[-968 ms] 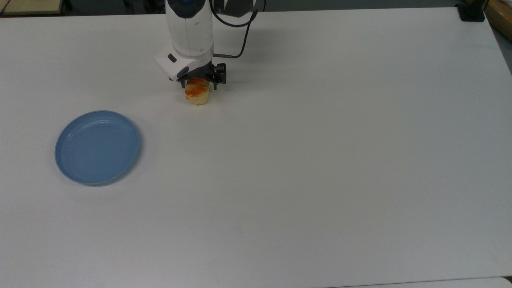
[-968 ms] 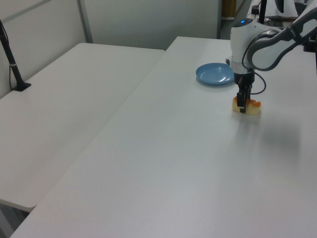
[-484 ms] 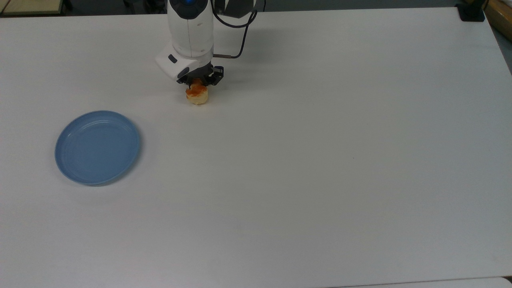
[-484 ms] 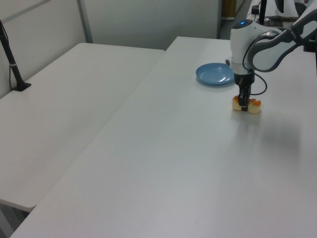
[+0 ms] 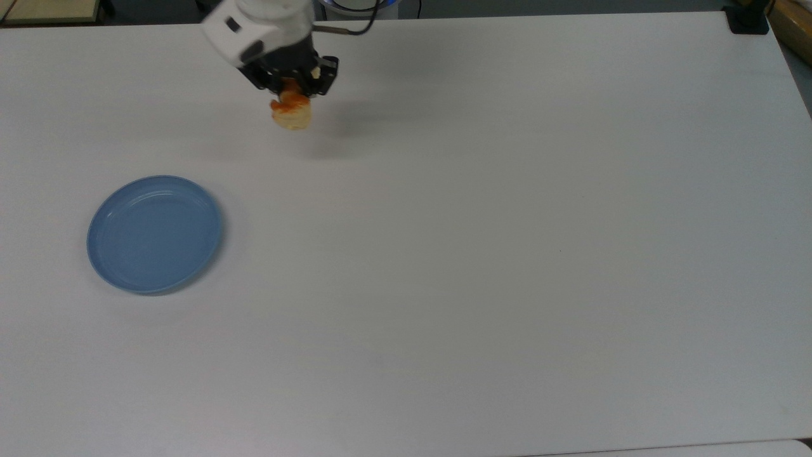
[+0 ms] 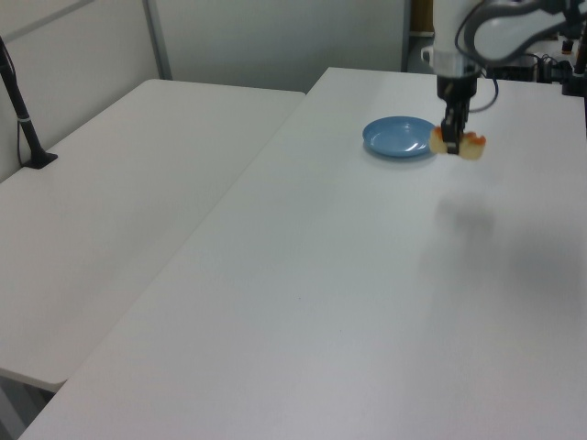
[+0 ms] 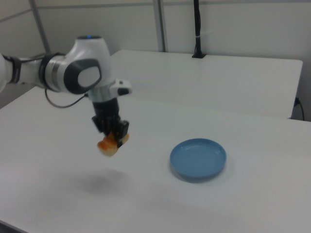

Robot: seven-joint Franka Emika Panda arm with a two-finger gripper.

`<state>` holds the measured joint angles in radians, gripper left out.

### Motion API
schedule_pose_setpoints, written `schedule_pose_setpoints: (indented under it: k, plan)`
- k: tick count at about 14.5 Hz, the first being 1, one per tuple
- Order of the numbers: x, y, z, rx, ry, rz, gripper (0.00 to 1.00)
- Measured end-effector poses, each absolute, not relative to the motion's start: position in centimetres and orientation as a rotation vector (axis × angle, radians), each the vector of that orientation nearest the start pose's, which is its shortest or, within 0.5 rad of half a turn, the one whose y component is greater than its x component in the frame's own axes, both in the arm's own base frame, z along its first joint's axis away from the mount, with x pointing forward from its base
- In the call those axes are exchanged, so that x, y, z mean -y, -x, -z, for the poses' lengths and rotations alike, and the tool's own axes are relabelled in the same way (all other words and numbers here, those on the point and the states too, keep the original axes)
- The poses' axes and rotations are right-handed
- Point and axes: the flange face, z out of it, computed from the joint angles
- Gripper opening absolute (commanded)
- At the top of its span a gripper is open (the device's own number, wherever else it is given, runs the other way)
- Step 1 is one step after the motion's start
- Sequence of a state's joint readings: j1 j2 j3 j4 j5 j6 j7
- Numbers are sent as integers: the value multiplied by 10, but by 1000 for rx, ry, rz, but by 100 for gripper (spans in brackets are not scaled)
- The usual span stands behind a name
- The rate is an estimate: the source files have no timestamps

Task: Put the bread on a plate
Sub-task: 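Lift the bread roll and carry it over the blue plate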

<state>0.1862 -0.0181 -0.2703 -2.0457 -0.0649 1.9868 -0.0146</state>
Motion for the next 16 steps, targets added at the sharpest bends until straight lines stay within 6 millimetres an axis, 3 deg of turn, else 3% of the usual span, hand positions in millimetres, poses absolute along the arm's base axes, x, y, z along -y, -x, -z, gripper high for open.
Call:
schedule_pose_setpoints:
  k: [1,3,6,10,13,16]
  plan:
    - [69,-548,-464,-127,3190,-7,35]
    - [102,-565,-479,-214,3199,51,35]
    - [151,-603,-474,-351,3211,81,35]
    - [209,-631,-453,-501,3205,81,35]
    - [231,-645,-428,-572,3173,64,35]
    - [234,-658,-412,-662,3163,123,36]
